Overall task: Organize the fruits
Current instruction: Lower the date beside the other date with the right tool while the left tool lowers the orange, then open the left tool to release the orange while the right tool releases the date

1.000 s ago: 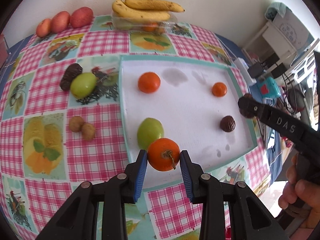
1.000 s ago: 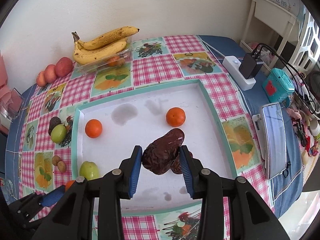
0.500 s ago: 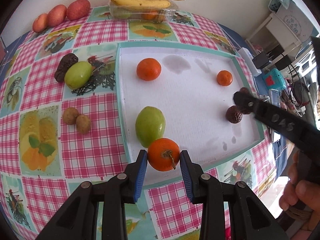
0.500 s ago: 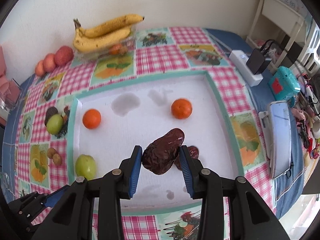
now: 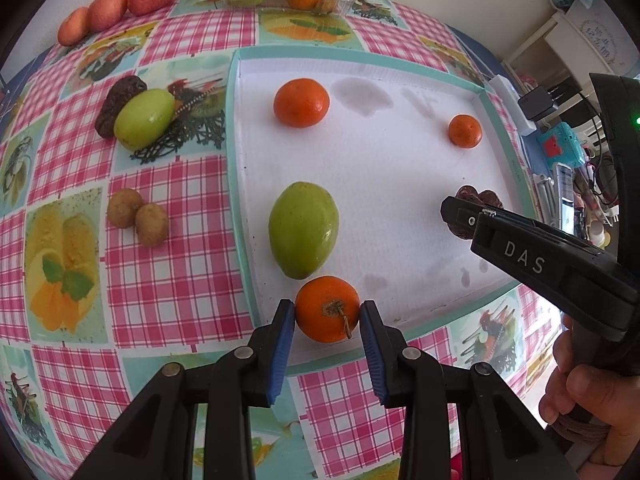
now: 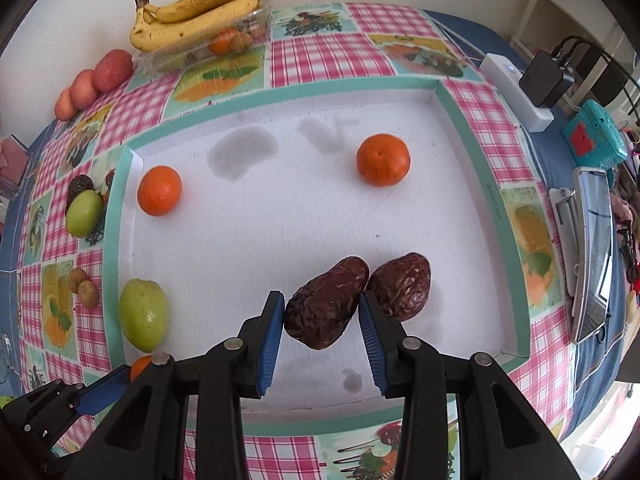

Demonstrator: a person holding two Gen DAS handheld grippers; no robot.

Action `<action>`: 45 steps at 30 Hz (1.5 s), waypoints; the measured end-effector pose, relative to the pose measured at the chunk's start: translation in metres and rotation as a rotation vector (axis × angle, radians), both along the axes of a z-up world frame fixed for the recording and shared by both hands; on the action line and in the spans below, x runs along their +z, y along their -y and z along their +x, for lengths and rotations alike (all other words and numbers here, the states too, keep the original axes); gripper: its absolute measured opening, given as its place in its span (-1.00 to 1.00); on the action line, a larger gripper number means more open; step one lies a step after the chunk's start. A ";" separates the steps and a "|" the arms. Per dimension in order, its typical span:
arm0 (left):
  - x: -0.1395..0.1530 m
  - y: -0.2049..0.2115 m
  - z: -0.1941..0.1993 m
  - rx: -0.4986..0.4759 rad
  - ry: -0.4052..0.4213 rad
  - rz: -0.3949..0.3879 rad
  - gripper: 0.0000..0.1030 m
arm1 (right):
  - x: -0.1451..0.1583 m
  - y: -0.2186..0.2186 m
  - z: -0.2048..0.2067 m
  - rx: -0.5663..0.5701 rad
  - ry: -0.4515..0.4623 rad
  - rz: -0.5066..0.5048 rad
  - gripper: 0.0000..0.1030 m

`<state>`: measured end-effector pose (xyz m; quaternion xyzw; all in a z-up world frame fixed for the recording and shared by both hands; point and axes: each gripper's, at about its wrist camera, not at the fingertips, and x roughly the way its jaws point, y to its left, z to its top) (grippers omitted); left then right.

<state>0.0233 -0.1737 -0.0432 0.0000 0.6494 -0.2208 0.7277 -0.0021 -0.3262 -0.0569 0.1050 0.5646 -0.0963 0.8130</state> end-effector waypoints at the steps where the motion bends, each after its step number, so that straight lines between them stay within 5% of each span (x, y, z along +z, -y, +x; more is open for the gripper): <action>1: -0.001 0.000 0.000 0.001 -0.002 0.003 -0.31 | -0.002 0.000 0.000 0.001 -0.004 0.002 -0.22; 23: -0.007 -0.002 0.007 0.008 -0.019 0.002 -0.24 | -0.006 -0.006 0.007 0.014 -0.021 -0.019 -0.15; 28: -0.001 -0.003 0.007 -0.003 -0.013 -0.028 0.15 | 0.001 -0.006 0.007 0.014 -0.007 -0.032 0.10; 35: 0.012 -0.006 0.010 0.003 0.013 -0.041 0.28 | 0.015 0.000 -0.001 -0.017 0.036 -0.045 0.41; 45: 0.014 -0.045 0.025 0.133 0.013 -0.026 0.77 | 0.016 0.010 -0.006 -0.083 0.054 -0.026 0.64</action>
